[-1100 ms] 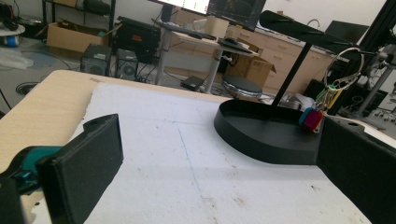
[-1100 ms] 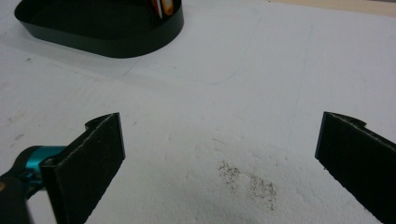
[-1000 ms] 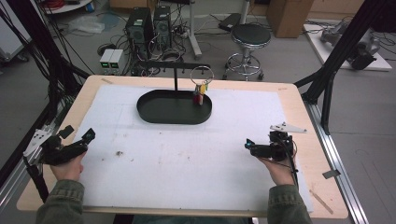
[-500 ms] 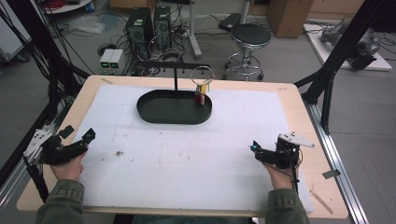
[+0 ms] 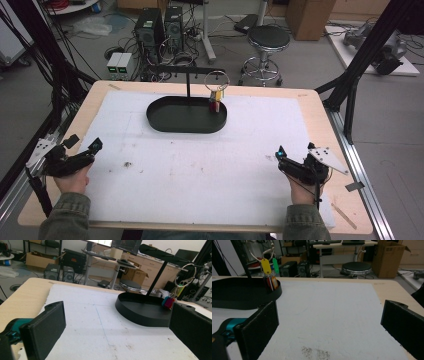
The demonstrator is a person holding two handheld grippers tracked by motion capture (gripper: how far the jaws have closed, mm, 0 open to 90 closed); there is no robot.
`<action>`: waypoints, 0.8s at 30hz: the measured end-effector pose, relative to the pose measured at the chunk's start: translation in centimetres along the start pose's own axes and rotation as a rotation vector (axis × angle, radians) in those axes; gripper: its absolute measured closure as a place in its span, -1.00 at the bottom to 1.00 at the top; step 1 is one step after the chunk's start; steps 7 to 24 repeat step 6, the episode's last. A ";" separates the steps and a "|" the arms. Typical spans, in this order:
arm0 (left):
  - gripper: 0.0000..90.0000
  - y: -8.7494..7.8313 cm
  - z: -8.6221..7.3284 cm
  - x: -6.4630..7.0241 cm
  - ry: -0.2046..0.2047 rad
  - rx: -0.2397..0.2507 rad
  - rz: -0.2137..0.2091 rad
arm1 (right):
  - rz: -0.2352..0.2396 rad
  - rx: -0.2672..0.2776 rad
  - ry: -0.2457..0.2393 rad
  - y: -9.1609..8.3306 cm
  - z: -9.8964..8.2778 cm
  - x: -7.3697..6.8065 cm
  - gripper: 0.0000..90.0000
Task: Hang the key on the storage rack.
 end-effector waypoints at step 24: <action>-0.96 0.0 0.0 0.0 0.002 -0.004 -0.002 | -0.004 0.001 0.003 0.0 0.0 0.2 -0.99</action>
Point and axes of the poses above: each handheld gripper's, and its own axes: y roughly forward along the jaws, z roughly out of its top, x roughly to its right, the point moved 4 cm from there along y, roughly forward along the jaws, and after that the axes turned 4 degrees about y, right-handed, at the moved point
